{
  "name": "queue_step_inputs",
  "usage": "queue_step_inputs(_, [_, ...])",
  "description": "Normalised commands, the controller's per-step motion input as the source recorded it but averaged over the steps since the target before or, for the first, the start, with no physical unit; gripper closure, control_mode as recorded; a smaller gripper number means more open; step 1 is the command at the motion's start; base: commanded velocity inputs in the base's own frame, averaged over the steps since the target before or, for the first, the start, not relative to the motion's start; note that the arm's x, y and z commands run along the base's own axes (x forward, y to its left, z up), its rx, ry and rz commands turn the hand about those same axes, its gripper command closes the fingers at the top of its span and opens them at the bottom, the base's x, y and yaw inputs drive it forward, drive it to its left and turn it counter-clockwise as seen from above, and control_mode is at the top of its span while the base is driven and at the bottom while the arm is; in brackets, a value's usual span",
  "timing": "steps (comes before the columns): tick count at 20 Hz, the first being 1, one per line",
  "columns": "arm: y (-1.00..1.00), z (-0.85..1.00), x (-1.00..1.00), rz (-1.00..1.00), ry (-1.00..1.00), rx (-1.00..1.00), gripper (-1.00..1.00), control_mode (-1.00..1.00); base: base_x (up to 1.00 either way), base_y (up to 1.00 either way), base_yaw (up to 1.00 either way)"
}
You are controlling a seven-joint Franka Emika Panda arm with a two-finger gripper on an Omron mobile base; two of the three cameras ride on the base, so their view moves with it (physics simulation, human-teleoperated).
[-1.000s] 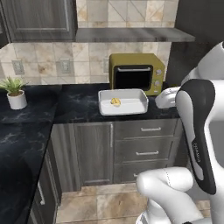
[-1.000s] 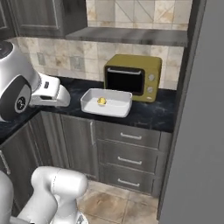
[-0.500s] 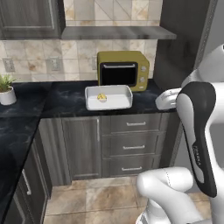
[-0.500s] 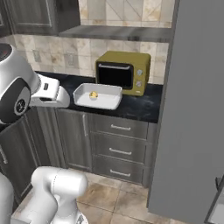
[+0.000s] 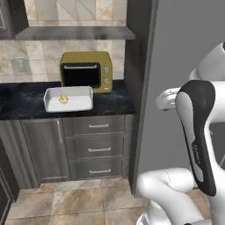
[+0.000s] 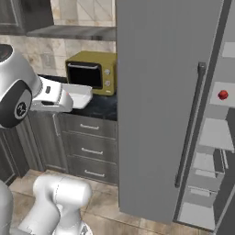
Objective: Take the potato and bell pepper out of the freezer and place them in the tupperware container on the counter. Then put the tupperware containing the vegetables back in the freezer.
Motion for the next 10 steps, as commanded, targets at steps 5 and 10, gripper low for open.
queue_step_inputs(5, [0.0,0.0,0.0,0.0,0.0,0.0,-1.0,1.0,-0.41,-1.0,0.0])
queue_step_inputs(10, [0.0,0.0,0.0,0.0,0.0,0.0,-1.0,1.0,-0.21,-0.89,0.0])
